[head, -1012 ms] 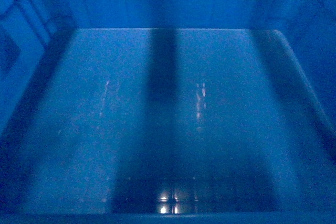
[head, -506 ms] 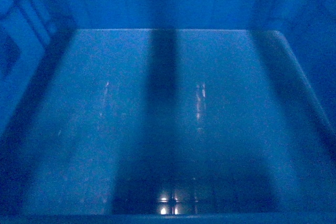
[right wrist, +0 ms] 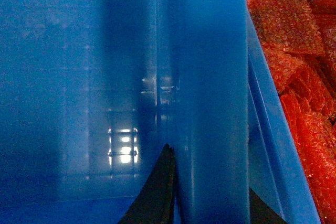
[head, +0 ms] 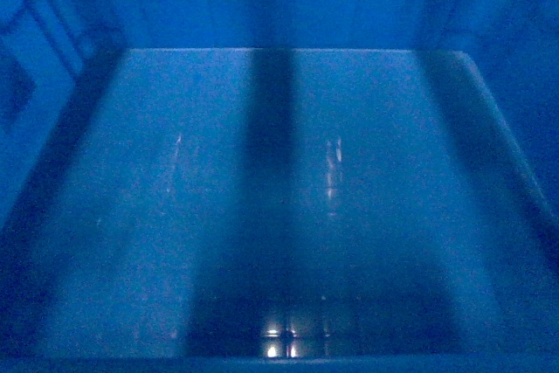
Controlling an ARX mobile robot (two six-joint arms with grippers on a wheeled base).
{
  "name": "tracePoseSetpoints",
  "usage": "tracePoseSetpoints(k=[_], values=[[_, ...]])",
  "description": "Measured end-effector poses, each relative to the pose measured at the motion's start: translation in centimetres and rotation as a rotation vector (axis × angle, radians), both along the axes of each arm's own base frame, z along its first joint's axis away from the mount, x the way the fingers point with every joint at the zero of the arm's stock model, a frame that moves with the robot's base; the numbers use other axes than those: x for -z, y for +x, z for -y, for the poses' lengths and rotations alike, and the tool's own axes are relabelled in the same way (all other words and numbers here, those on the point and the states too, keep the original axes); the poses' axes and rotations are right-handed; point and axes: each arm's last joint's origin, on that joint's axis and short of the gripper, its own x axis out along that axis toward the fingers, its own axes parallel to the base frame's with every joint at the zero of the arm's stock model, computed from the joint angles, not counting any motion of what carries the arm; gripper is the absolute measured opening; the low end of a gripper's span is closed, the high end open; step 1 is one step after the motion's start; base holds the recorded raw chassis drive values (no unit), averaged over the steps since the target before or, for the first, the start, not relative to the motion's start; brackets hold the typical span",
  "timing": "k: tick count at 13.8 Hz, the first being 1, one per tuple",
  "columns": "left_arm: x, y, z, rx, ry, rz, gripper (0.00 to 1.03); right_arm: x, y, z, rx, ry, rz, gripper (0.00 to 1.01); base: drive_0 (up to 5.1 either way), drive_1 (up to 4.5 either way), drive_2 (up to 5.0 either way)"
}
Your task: Place box next to blue box on left shelf
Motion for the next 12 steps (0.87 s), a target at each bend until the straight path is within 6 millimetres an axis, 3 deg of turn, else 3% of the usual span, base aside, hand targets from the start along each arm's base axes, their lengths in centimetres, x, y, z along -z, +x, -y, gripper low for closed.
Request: tracePoseSetpoints(k=[12], values=[[0.0, 0.0, 0.0, 0.0, 0.0, 0.0, 0.12, 0.0, 0.0, 0.0, 0.0, 0.0, 0.0, 0.13, 0.0, 0.0, 0.0]])
